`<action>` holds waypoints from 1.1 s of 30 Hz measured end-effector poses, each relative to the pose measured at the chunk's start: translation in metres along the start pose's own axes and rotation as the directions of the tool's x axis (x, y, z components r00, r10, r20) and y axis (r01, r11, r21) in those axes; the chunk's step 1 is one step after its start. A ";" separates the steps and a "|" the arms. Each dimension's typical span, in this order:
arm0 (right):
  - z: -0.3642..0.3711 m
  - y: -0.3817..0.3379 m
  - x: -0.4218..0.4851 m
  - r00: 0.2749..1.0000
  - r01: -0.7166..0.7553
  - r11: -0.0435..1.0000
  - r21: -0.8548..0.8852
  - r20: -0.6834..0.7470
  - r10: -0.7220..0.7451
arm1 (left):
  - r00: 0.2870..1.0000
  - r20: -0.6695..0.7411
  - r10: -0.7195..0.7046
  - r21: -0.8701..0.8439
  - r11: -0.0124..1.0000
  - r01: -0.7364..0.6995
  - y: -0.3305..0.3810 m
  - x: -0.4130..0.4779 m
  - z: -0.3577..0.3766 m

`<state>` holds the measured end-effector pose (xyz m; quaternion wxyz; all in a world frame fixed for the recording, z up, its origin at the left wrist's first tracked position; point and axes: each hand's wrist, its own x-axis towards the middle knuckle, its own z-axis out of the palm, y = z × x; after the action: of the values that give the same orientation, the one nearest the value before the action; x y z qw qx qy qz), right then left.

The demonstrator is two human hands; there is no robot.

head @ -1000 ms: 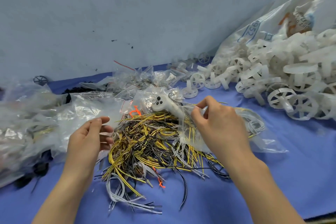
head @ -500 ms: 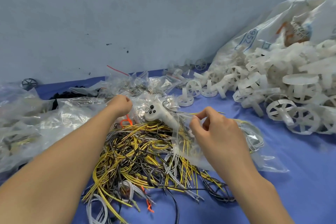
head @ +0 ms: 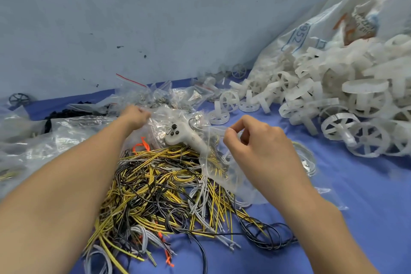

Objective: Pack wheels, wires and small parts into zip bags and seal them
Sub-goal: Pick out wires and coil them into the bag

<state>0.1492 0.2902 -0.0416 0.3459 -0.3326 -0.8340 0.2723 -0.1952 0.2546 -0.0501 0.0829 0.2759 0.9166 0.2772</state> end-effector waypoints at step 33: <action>-0.010 -0.009 -0.024 0.997 -0.053 0.997 0.063 -0.058 0.056 | 0.807 0.583 0.097 -0.298 0.949 0.102 0.035 -0.206 -0.092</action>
<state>0.1669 0.2686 -0.0388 0.3732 -0.3525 -0.8052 0.2969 -0.0355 0.1230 0.0460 0.4069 0.3303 0.7893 0.3200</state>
